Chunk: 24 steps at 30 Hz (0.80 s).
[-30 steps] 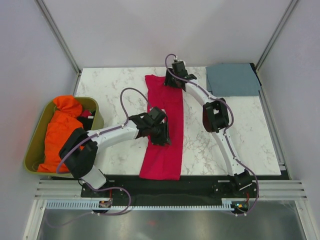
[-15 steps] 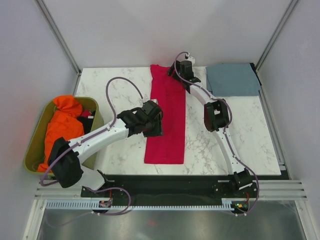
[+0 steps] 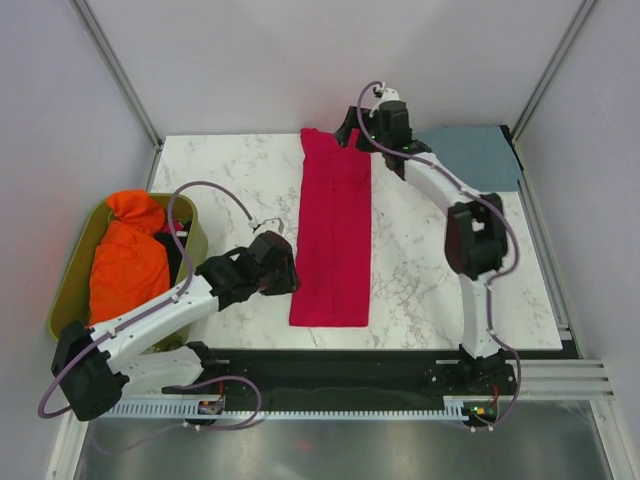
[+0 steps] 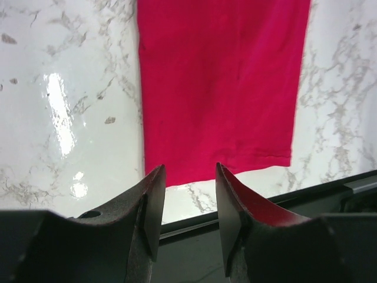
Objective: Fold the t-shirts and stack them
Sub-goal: Fold the tshirt
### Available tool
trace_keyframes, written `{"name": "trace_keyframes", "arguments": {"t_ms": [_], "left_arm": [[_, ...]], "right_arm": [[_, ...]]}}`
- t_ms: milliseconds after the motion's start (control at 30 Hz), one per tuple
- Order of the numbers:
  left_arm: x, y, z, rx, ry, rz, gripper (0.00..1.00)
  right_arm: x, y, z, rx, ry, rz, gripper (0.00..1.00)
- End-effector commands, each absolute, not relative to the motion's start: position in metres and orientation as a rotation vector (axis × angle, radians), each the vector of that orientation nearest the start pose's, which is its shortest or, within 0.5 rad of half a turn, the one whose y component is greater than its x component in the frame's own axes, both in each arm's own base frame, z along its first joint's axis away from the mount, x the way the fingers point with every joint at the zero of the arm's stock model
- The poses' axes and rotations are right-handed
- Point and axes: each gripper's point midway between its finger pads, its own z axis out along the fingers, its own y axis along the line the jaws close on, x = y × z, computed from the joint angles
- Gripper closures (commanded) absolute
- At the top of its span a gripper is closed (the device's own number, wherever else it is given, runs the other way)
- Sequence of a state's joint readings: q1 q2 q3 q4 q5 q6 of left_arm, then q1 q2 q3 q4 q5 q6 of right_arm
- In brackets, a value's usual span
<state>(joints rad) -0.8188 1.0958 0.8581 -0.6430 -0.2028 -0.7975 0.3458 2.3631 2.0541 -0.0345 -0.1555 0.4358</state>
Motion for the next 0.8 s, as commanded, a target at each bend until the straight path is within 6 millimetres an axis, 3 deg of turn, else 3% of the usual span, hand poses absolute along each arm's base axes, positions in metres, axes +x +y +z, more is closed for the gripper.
{"name": "trace_keyframes", "arguments": {"t_ms": [0,67,100,167,200,267,300,333,433,533,667,767], "left_arm": [[0.192,-0.195,0.104,-0.155,2.531,-0.417,0.54],[0.187,-0.190,0.090,-0.177,2.556,-0.399,0.54],[0.182,-0.186,0.078,-0.182,2.578,-0.375,0.55],[0.183,-0.187,0.073,-0.180,2.574,-0.385,0.55],[0.180,-0.183,0.065,-0.178,2.582,-0.369,0.55],[0.181,-0.184,0.061,-0.178,2.576,-0.378,0.55],[0.179,-0.183,0.056,-0.180,2.584,-0.375,0.54],[0.178,-0.184,0.054,-0.178,2.588,-0.382,0.54],[0.175,-0.187,0.048,-0.178,2.588,-0.422,0.55],[0.172,-0.192,0.047,-0.179,2.583,-0.479,0.55],[0.169,-0.188,0.042,-0.190,2.586,-0.474,0.55],[0.167,-0.186,0.040,-0.193,2.587,-0.477,0.55]], "right_arm": [[0.539,0.228,0.242,0.046,1.957,0.564,0.02],[0.488,0.224,0.214,0.094,2.073,0.555,0.02],[0.448,0.211,0.191,0.119,2.142,0.516,0.06],[0.394,0.217,0.161,0.100,2.251,0.517,0.10],[0.352,0.216,0.139,0.073,2.319,0.516,0.16],[0.310,0.213,0.116,0.080,2.390,0.531,0.25],[0.277,0.204,0.096,0.128,2.437,0.545,0.33],[0.257,0.208,0.088,0.119,2.460,0.572,0.35],[0.211,0.207,0.060,0.116,2.518,0.616,0.37],[0.182,0.209,0.039,0.086,2.567,0.604,0.38],[0.166,0.231,0.030,0.055,2.559,0.730,0.38],[0.160,0.234,0.022,0.038,2.573,0.696,0.38]]}}
